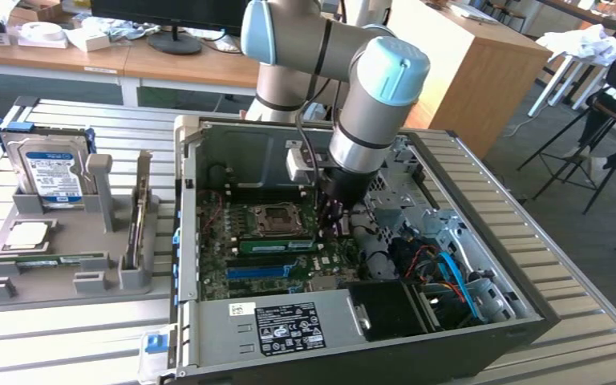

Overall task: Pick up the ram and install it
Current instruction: 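Press down the ram until it locks into place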

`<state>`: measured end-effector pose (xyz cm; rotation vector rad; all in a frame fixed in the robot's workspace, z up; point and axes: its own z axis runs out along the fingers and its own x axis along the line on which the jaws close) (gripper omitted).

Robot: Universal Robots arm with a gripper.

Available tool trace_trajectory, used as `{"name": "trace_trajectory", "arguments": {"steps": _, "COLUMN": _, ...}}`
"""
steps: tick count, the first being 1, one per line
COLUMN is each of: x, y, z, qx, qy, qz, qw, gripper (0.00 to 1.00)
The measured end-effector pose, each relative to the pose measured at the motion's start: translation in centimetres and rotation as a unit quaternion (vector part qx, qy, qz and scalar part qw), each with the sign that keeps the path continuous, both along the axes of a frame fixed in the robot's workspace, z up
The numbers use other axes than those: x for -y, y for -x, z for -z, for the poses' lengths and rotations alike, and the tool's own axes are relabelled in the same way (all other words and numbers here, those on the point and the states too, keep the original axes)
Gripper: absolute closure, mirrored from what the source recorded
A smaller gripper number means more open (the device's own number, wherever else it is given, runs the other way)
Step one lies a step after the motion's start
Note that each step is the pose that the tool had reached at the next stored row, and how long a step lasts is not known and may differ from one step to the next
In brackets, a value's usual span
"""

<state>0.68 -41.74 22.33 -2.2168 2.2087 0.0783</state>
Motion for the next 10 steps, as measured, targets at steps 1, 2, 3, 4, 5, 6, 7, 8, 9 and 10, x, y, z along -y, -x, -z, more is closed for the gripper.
{"name": "trace_trajectory", "arguments": {"steps": 1, "x": 0.00, "y": 0.00, "z": 0.04, "qx": 0.0001, "qy": -0.0001, "qz": 0.000, "qw": 1.0000, "gripper": 0.90}}
{"name": "trace_trajectory", "arguments": {"steps": 2, "x": 0.00, "y": 0.00, "z": 0.08, "qx": 0.0001, "qy": 0.0000, "qz": 0.000, "qw": 1.0000, "gripper": 0.90}}
{"name": "trace_trajectory", "arguments": {"steps": 3, "x": 0.01, "y": 0.00, "z": 0.10, "qx": 0.0000, "qy": 0.0001, "qz": 0.000, "qw": 1.0000, "gripper": 0.90}}
{"name": "trace_trajectory", "arguments": {"steps": 4, "x": 0.01, "y": 0.00, "z": 0.10, "qx": 0.0000, "qy": 0.0002, "qz": 0.000, "qw": 1.0000, "gripper": 0.90}}
{"name": "trace_trajectory", "arguments": {"steps": 5, "x": 0.01, "y": 0.00, "z": 0.10, "qx": 0.0000, "qy": 0.0001, "qz": 0.000, "qw": 1.0000, "gripper": 0.90}}
{"name": "trace_trajectory", "arguments": {"steps": 6, "x": 0.01, "y": 0.00, "z": 0.10, "qx": 0.0000, "qy": 0.0001, "qz": 0.000, "qw": 1.0000, "gripper": 0.90}}
{"name": "trace_trajectory", "arguments": {"steps": 7, "x": 0.01, "y": 0.00, "z": 0.11, "qx": 0.0000, "qy": 0.0000, "qz": 0.000, "qw": 1.0000, "gripper": 0.90}}
{"name": "trace_trajectory", "arguments": {"steps": 8, "x": 0.01, "y": 0.00, "z": 0.12, "qx": 0.0000, "qy": 0.0000, "qz": 0.000, "qw": 1.0000, "gripper": 0.90}}
{"name": "trace_trajectory", "arguments": {"steps": 9, "x": 0.01, "y": 0.00, "z": 0.16, "qx": 0.0001, "qy": 0.0000, "qz": 0.000, "qw": 1.0000, "gripper": 0.90}}
{"name": "trace_trajectory", "arguments": {"steps": 10, "x": 0.03, "y": 0.00, "z": 0.19, "qx": 0.0000, "qy": 0.0002, "qz": 0.000, "qw": 1.0000, "gripper": 0.90}}
